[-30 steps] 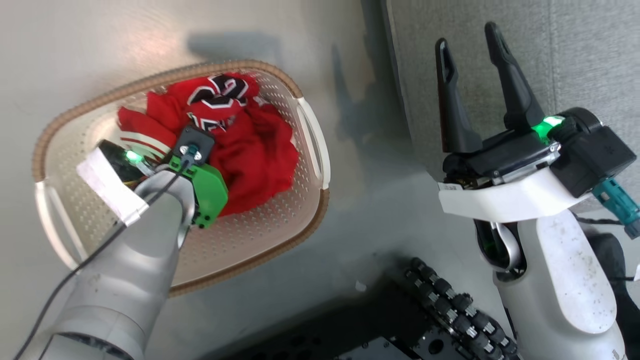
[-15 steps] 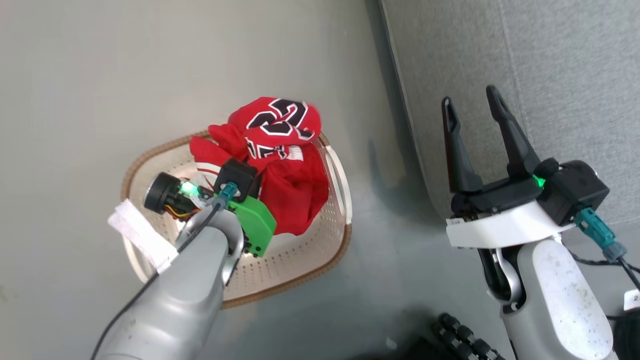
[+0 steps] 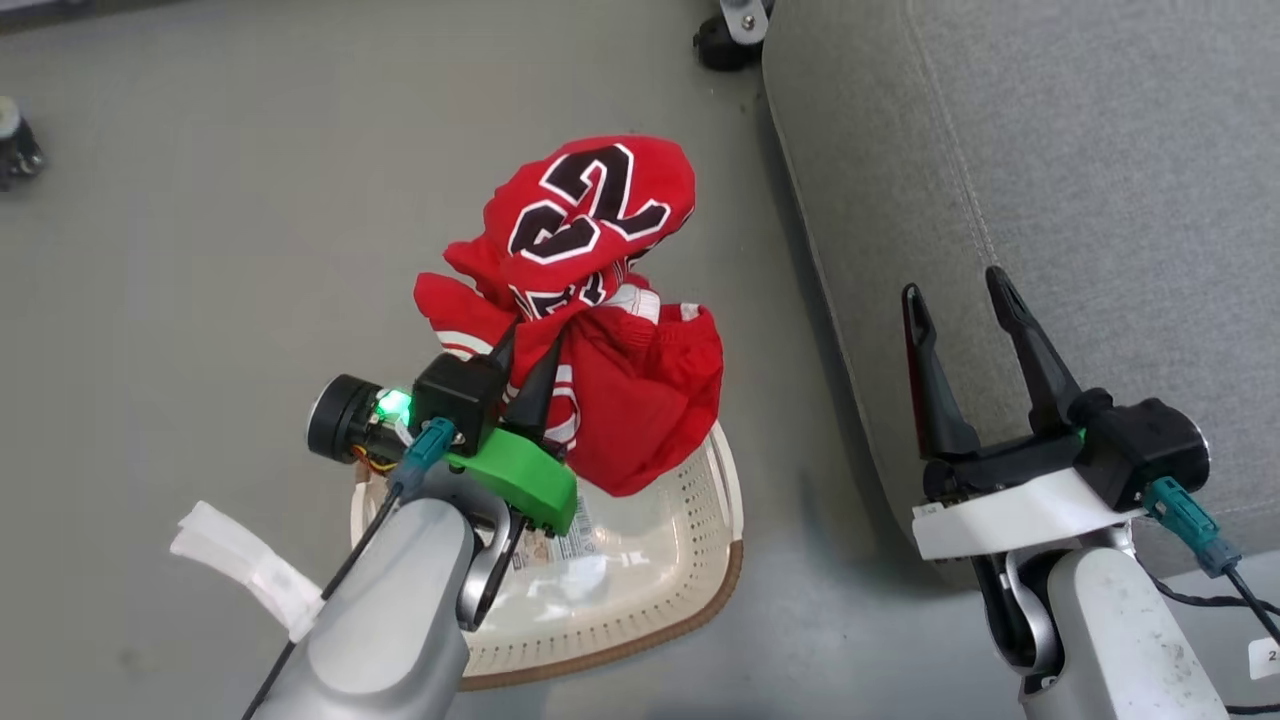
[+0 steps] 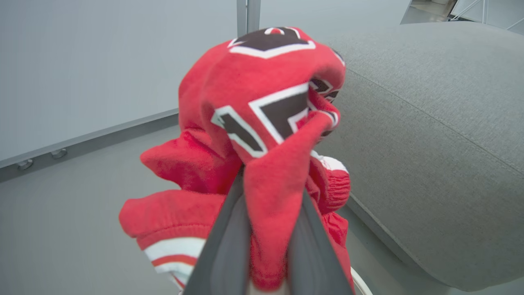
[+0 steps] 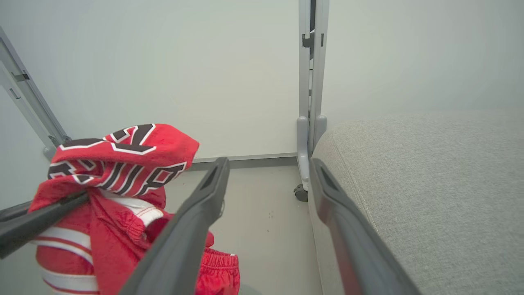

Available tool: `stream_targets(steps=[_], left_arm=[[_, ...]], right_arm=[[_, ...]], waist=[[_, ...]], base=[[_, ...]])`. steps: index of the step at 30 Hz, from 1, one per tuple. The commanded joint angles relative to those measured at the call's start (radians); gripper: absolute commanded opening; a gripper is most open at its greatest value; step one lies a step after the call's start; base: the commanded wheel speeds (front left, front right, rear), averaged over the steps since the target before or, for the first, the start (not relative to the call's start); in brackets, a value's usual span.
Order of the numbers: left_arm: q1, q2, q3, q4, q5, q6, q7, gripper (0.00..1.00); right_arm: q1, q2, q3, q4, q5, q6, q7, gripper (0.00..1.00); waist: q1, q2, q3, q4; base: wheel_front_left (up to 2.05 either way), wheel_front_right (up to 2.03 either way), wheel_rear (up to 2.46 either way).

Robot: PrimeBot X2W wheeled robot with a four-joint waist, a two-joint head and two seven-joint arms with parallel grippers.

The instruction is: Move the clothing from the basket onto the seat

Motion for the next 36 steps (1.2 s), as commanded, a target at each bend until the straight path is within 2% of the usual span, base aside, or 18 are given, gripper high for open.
stream_targets(steps=[1, 10, 16, 25, 36], left_arm=[[0.023, 0.004, 0.014, -0.037, -0.012, 0.000, -0.006, 0.00], [0.090, 0.008, 0.094, -0.314, -0.031, 0.000, -0.006, 0.00], [0.117, 0.006, 0.136, -0.441, -0.052, -0.005, -0.006, 0.00], [0.193, 0.022, 0.148, -0.531, -0.091, -0.003, 0.011, 0.00], [0.309, 0.032, 0.104, -0.606, -0.116, -0.002, 0.058, 0.00]], right_arm=[[0.021, -0.003, -0.003, -0.003, -0.004, 0.000, 0.006, 1.00], [0.086, -0.003, -0.003, -0.032, -0.010, 0.000, 0.049, 1.00], [0.128, -0.004, 0.000, -0.056, -0.010, 0.000, 0.079, 1.00], [0.202, -0.005, 0.015, -0.089, -0.013, 0.000, 0.127, 1.00], [0.280, -0.004, 0.030, -0.123, 0.008, 0.000, 0.161, 1.00]], waist=[[0.0001, 0.0000, -0.100, 0.051], [0.0001, 0.0000, -0.204, 0.079], [0.0001, 0.0000, -0.265, 0.083], [0.0001, 0.0000, -0.356, 0.075], [0.0001, 0.0000, -0.408, 0.064]], base=[[0.00, 0.00, 0.00], [0.00, 0.00, 0.00], [0.00, 0.00, 0.00], [0.00, 0.00, 0.00], [0.00, 0.00, 0.00]])
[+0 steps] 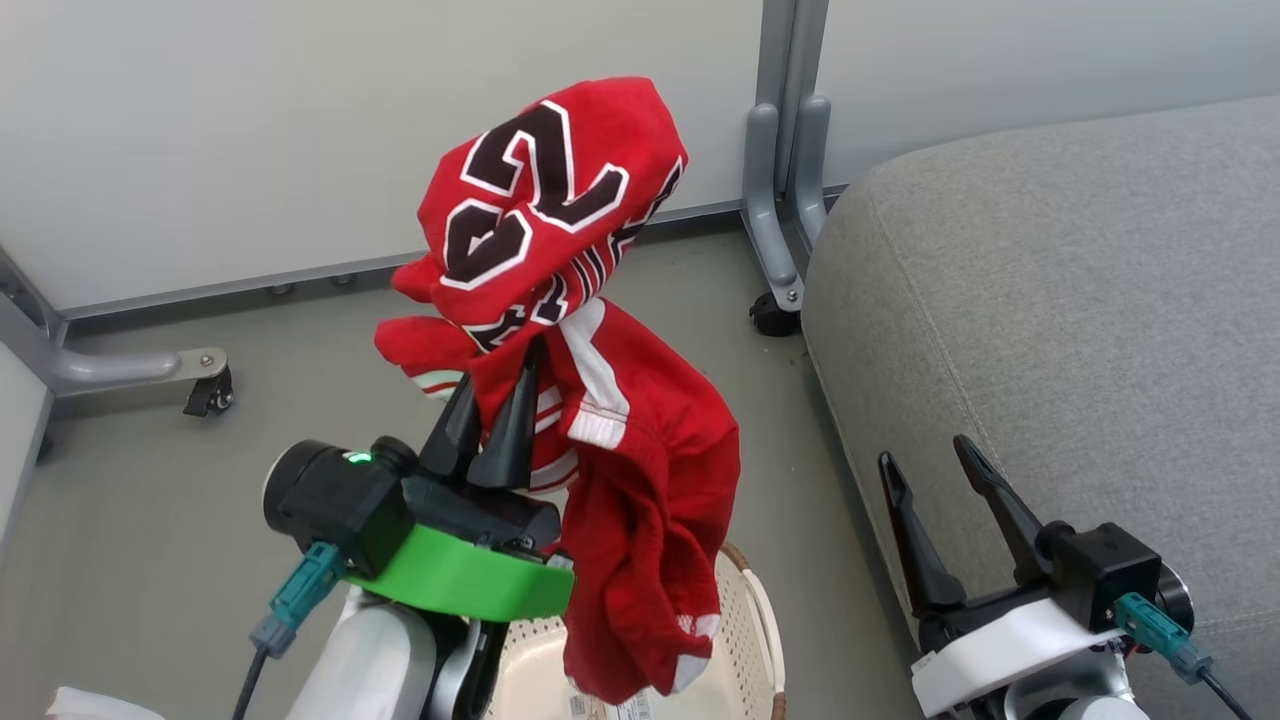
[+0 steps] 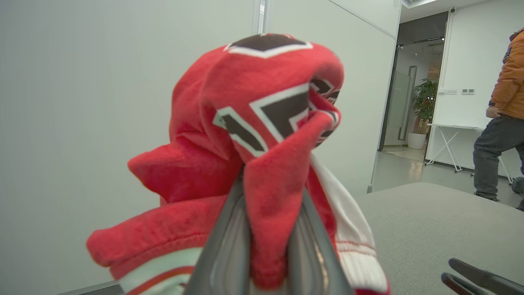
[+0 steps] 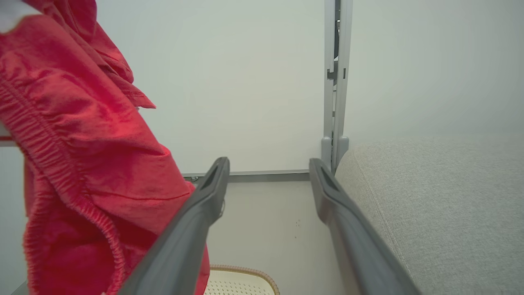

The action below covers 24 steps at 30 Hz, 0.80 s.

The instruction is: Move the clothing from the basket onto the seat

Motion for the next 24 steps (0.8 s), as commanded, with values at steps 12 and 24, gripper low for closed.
stream_targets(steps=[12, 24], left_arm=[[0.028, 0.004, -0.015, -0.032, -0.020, 0.003, 0.007, 0.00], [0.025, 0.009, -0.015, -0.031, -0.032, 0.008, 0.007, 0.00]], right_arm=[[0.019, -0.003, 0.007, -0.020, 0.008, 0.000, 0.018, 1.00], [0.005, -0.006, 0.052, -0.023, 0.019, 0.000, 0.025, 1.00]], waist=[[0.0001, 0.0000, -0.014, 0.012], [0.0001, 0.0000, -0.009, 0.011]], base=[[0.00, 0.00, 0.00], [0.00, 0.00, 0.00]])
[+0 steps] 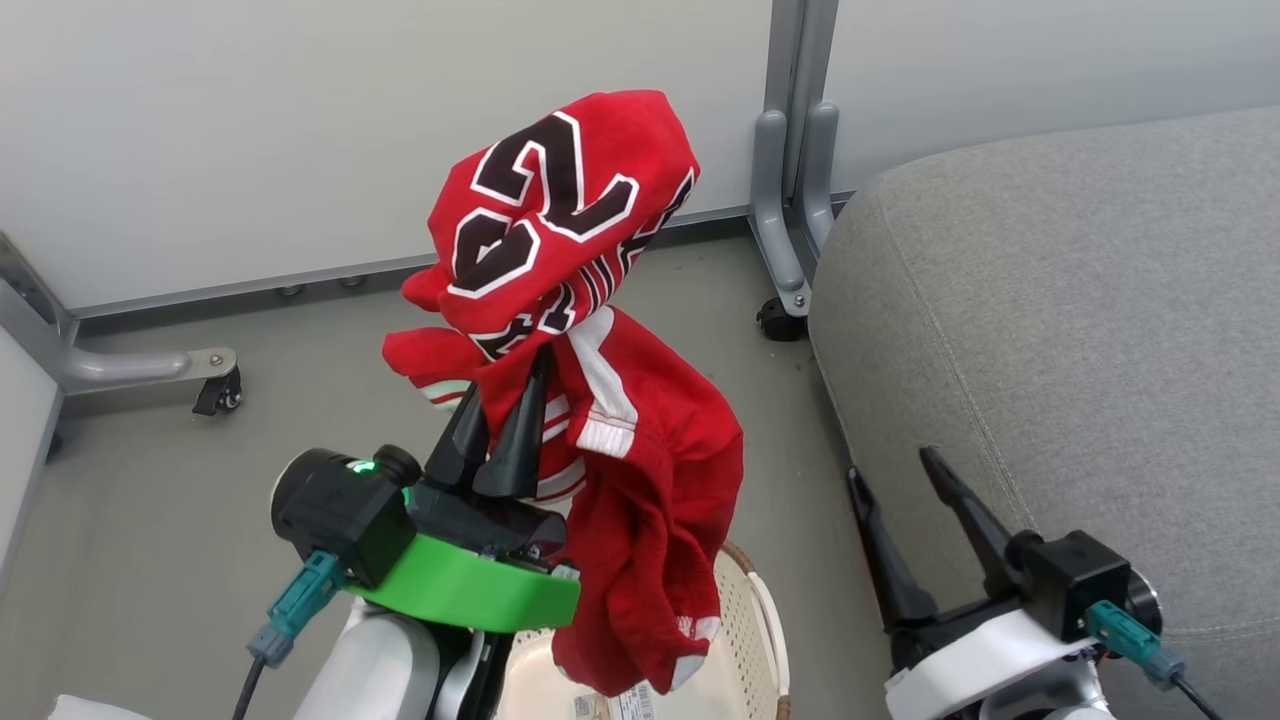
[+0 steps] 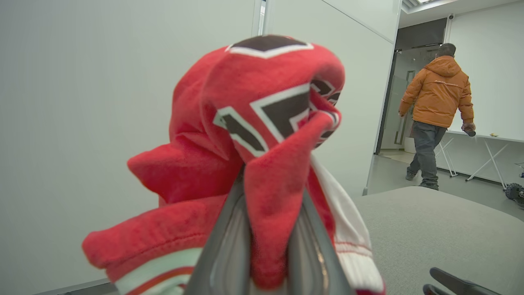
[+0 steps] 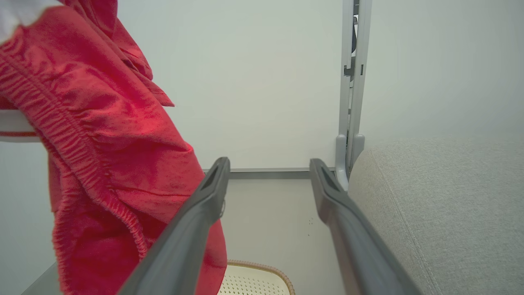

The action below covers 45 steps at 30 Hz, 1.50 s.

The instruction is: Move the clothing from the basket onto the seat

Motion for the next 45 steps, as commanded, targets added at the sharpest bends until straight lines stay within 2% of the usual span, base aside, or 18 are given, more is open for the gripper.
stream_targets(steps=[1, 5, 11, 16, 32, 43, 44, 45], left_arm=[[0.004, 0.006, 0.001, -0.003, -0.006, 0.001, 0.000, 0.00], [-0.002, 0.007, -0.003, -0.002, -0.008, 0.001, 0.001, 0.00], [-0.011, 0.008, -0.012, 0.003, -0.006, 0.001, 0.002, 0.00], [-0.020, 0.002, -0.025, 0.010, -0.007, -0.002, 0.003, 0.00], [-0.038, -0.015, -0.092, 0.030, -0.011, -0.023, 0.017, 0.00], [-0.037, -0.013, -0.113, 0.051, -0.020, -0.024, 0.031, 0.00], [-0.036, -0.013, -0.116, 0.052, -0.022, -0.024, 0.033, 0.00], [-0.036, -0.014, -0.119, 0.053, -0.022, -0.024, 0.034, 0.00]], right_arm=[[-0.011, -0.007, 0.018, -0.007, 0.014, 0.000, 0.005, 1.00], [-0.031, -0.027, 0.108, -0.013, 0.061, 0.000, 0.025, 1.00], [-0.123, -0.072, 0.299, -0.014, 0.141, 0.000, 0.034, 1.00], [-0.219, -0.086, 0.398, 0.029, 0.176, 0.000, 0.019, 1.00], [-0.480, -0.050, 0.545, 0.260, 0.232, 0.000, -0.043, 1.00], [-0.563, -0.029, 0.573, 0.316, 0.266, 0.000, -0.105, 1.00], [-0.566, -0.027, 0.575, 0.321, 0.269, 0.000, -0.110, 0.95], [-0.571, -0.025, 0.575, 0.325, 0.270, 0.000, -0.114, 0.47]], waist=[[0.0001, 0.0000, 0.000, 0.001], [0.0001, 0.0000, 0.003, 0.004], [0.0001, 0.0000, 0.011, 0.010], [0.0001, 0.0000, 0.015, 0.022], [0.0001, 0.0000, 0.015, 0.058], [0.0001, 0.0000, 0.014, 0.062], [0.0001, 0.0000, 0.014, 0.062], [0.0001, 0.0000, 0.014, 0.062]], base=[[0.00, 0.00, 0.00], [0.00, 0.00, 0.00], [0.00, 0.00, 0.00], [0.00, 0.00, 0.00], [0.00, 0.00, 0.00], [0.00, 0.00, 0.00], [0.00, 0.00, 0.00], [0.00, 0.00, 0.00]])
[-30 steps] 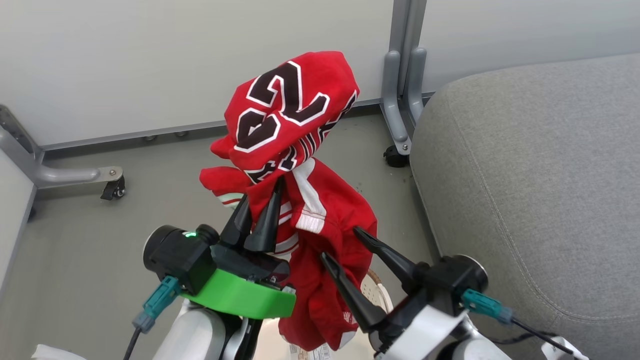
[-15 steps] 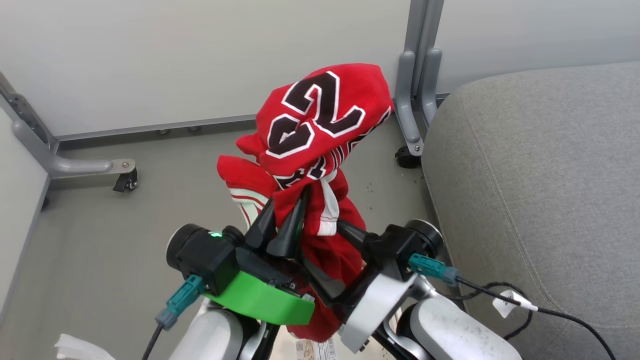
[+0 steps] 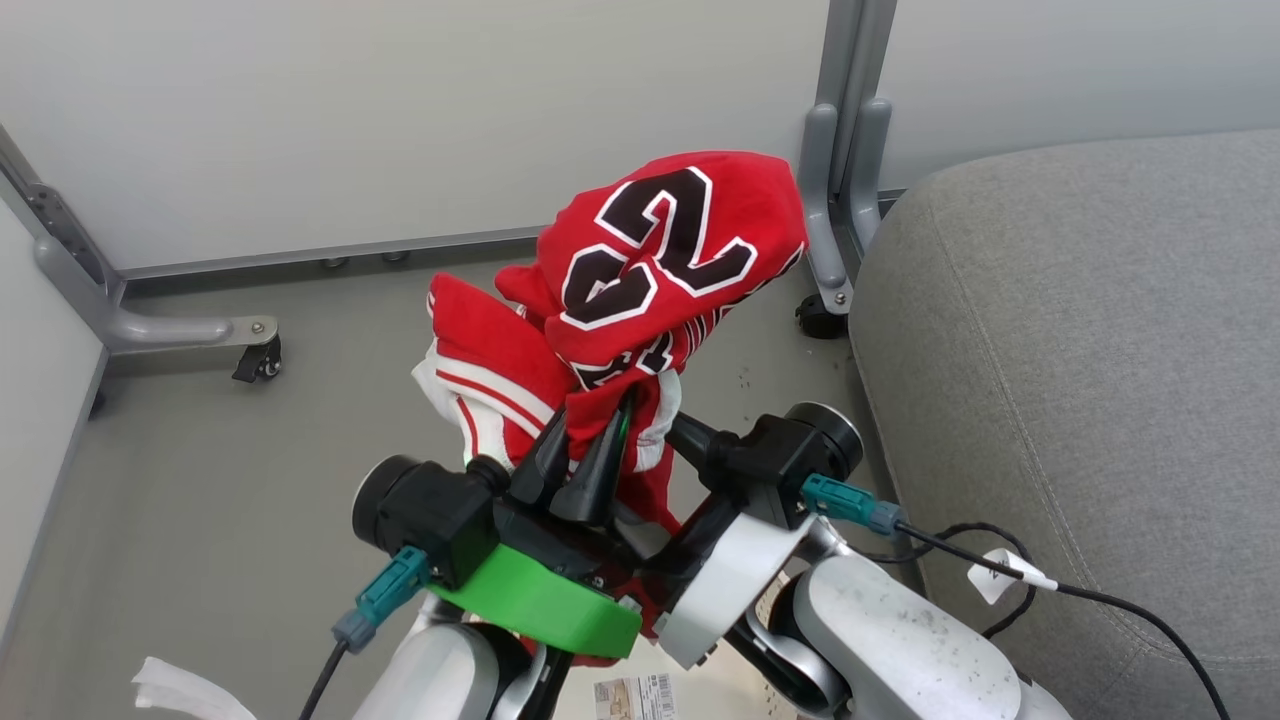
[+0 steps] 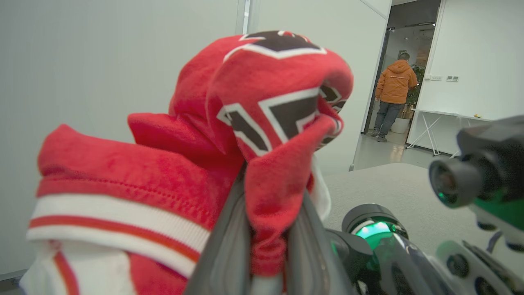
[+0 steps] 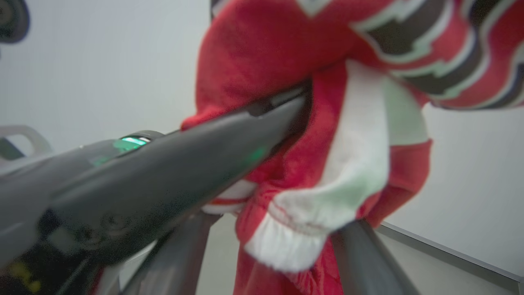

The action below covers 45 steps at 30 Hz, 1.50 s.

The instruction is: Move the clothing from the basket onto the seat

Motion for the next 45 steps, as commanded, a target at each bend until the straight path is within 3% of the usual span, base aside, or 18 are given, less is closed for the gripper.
stream_targets(steps=[1, 2, 21, 22, 23, 34, 39, 45], left_arm=[[-0.014, -0.002, -0.008, 0.002, -0.003, -0.007, 0.004, 0.00], [-0.014, -0.003, -0.010, 0.002, -0.005, -0.007, 0.005, 0.00], [-0.020, 0.005, -0.013, 0.002, -0.012, 0.008, -0.006, 0.00], [-0.020, 0.006, -0.014, 0.003, -0.009, 0.011, -0.003, 0.63], [-0.021, 0.006, -0.014, 0.002, -0.007, 0.012, -0.004, 1.00], [-0.018, 0.043, -0.012, -0.039, 0.045, 0.043, -0.023, 1.00], [0.021, 0.088, -0.028, -0.066, 0.086, 0.061, 0.017, 1.00], [0.076, 0.137, -0.067, -0.075, 0.095, 0.051, 0.081, 1.00]], right_arm=[[-0.026, 0.008, 0.002, -0.002, 0.013, 0.000, -0.017, 0.26], [-0.029, 0.010, 0.006, 0.002, 0.017, 0.000, -0.018, 0.00], [-0.047, -0.001, 0.031, 0.044, 0.055, 0.000, -0.039, 0.00], [-0.047, -0.001, 0.031, 0.045, 0.055, 0.000, -0.039, 0.00], [-0.047, -0.002, 0.031, 0.045, 0.054, 0.000, -0.040, 0.00], [-0.068, -0.021, 0.009, 0.063, 0.045, 0.000, -0.043, 0.00], [-0.079, -0.036, -0.012, 0.083, 0.036, 0.000, -0.043, 0.00], [-0.070, -0.048, -0.046, 0.121, 0.027, 0.000, -0.045, 0.00]], waist=[[0.0000, 0.0000, 0.000, 0.001], [0.0000, 0.0000, 0.000, 0.001], [0.0000, 0.0000, -0.005, 0.001], [0.0000, 0.0000, -0.005, 0.002], [0.0000, 0.0000, -0.005, 0.002], [0.0000, 0.0000, -0.003, 0.011], [0.0000, 0.0000, -0.005, 0.019], [0.0000, 0.0000, -0.004, 0.034]], base=[[0.00, 0.00, 0.00], [0.00, 0.00, 0.00], [0.00, 0.00, 0.00], [0.00, 0.00, 0.00], [0.00, 0.00, 0.00], [0.00, 0.00, 0.00], [0.00, 0.00, 0.00], [0.00, 0.00, 0.00]])
